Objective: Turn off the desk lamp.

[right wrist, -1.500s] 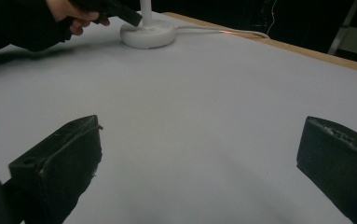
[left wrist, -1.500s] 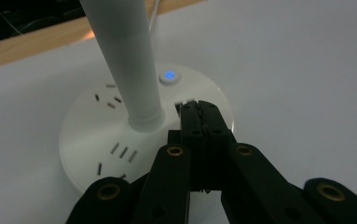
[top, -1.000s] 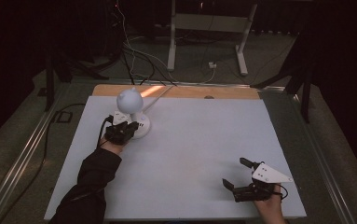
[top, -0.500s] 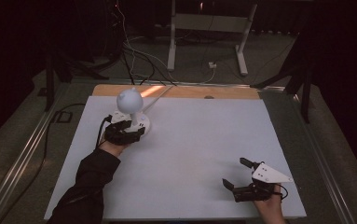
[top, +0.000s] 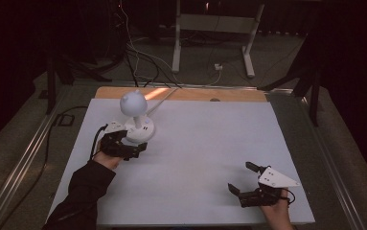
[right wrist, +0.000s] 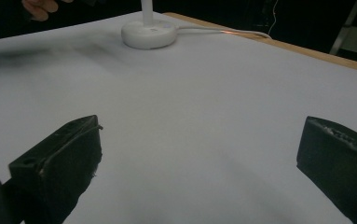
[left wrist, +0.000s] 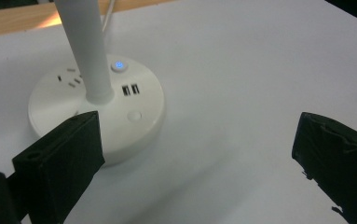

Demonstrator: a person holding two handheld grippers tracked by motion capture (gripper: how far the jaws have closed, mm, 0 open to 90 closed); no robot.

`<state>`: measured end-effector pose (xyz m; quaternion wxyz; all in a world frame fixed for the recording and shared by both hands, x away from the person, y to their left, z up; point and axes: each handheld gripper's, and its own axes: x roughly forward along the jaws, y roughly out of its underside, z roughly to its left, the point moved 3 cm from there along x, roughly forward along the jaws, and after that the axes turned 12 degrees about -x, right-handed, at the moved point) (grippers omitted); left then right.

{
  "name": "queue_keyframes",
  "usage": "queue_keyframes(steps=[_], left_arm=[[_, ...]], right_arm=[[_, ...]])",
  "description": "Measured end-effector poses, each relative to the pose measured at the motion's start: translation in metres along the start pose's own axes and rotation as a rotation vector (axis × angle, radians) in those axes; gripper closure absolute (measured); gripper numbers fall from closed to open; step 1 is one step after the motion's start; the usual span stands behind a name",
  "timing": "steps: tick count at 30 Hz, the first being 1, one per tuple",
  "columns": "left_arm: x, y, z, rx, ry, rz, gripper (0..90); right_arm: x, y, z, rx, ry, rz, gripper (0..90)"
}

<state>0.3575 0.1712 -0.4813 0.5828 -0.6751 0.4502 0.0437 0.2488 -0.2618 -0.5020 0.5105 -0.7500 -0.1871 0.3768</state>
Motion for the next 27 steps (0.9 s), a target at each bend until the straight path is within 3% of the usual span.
queue_keyframes(steps=[14, 27], left_arm=[[-0.020, 0.034, -0.009, 0.034, 0.056, 0.007, 2.6], [-0.041, 0.077, -0.005, 0.067, 0.101, 0.039, 2.5]], right_arm=[[0.000, 0.000, 0.000, 0.005, 0.000, 0.001, 0.0], [0.001, 0.001, 0.000, 0.002, -0.001, 0.008, 0.0]])
